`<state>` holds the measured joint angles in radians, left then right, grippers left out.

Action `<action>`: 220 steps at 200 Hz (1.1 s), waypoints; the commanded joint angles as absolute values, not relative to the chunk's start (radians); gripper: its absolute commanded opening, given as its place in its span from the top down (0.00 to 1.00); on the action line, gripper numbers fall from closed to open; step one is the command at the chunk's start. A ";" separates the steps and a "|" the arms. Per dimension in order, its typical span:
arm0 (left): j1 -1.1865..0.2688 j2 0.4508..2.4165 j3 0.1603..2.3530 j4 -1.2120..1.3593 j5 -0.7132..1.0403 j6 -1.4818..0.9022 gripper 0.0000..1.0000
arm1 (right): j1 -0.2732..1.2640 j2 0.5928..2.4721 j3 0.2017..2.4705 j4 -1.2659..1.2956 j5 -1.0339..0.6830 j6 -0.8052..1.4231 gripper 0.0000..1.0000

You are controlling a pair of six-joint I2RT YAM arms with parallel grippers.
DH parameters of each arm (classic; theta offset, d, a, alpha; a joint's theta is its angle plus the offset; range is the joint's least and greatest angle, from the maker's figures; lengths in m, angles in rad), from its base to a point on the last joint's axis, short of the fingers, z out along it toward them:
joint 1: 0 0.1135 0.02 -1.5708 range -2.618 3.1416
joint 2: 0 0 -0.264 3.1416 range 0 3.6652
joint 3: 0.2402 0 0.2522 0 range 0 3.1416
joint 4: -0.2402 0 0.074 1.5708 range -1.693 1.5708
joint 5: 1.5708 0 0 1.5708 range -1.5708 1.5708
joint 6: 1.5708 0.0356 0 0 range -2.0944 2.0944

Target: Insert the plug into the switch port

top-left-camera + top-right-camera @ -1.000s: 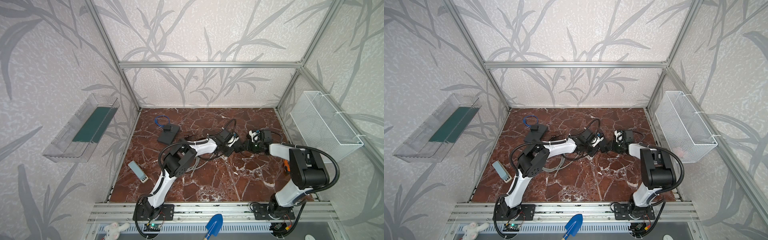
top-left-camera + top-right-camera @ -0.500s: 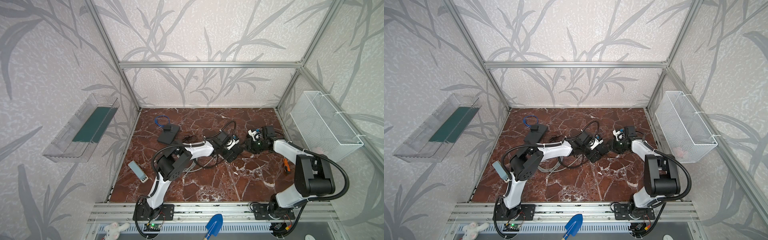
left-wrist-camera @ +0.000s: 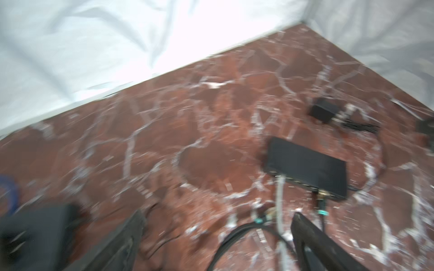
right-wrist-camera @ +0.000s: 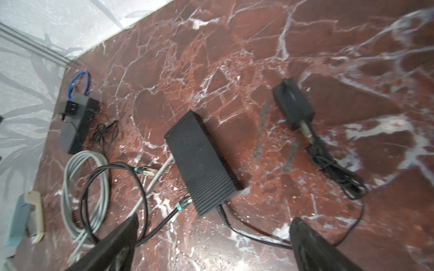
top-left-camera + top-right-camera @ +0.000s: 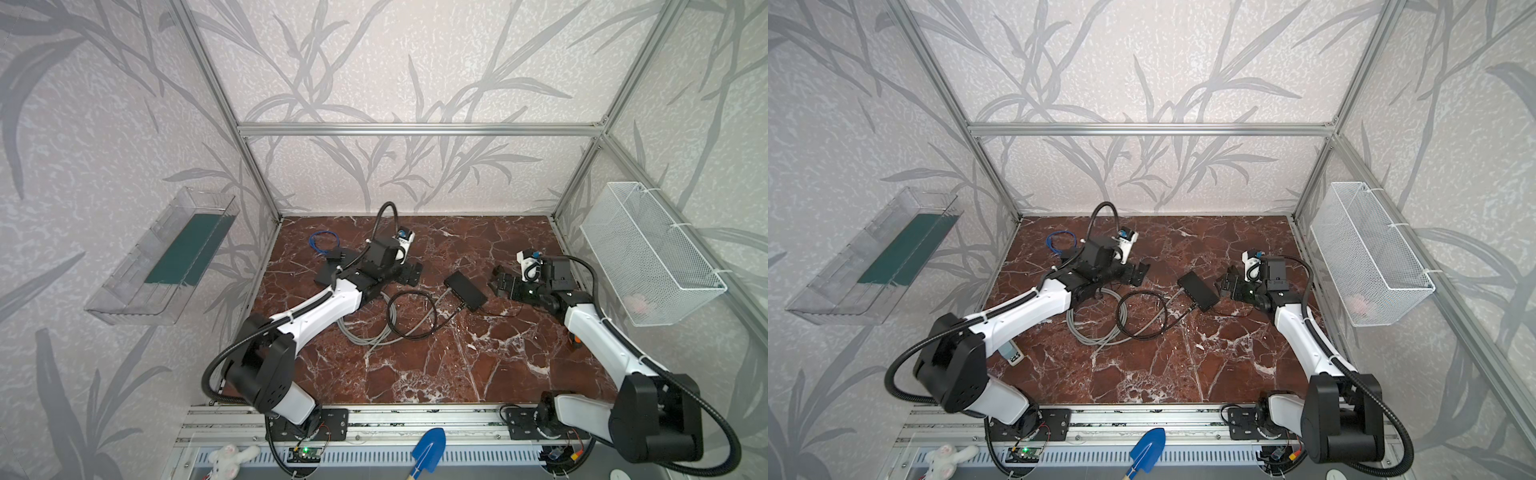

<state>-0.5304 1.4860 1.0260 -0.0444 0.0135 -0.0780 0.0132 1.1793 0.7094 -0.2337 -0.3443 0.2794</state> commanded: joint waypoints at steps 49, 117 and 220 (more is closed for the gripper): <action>-0.270 1.214 0.630 0.032 -0.120 -0.161 0.01 | 0.015 0.867 0.384 0.098 0.029 0.136 0.01; -0.063 1.231 0.556 0.199 -0.091 -0.091 0.01 | 0.018 0.909 0.351 0.141 0.071 0.076 0.01; 0.092 1.501 0.448 0.733 0.083 -0.058 0.01 | 0.028 1.217 0.275 0.709 0.084 0.018 0.01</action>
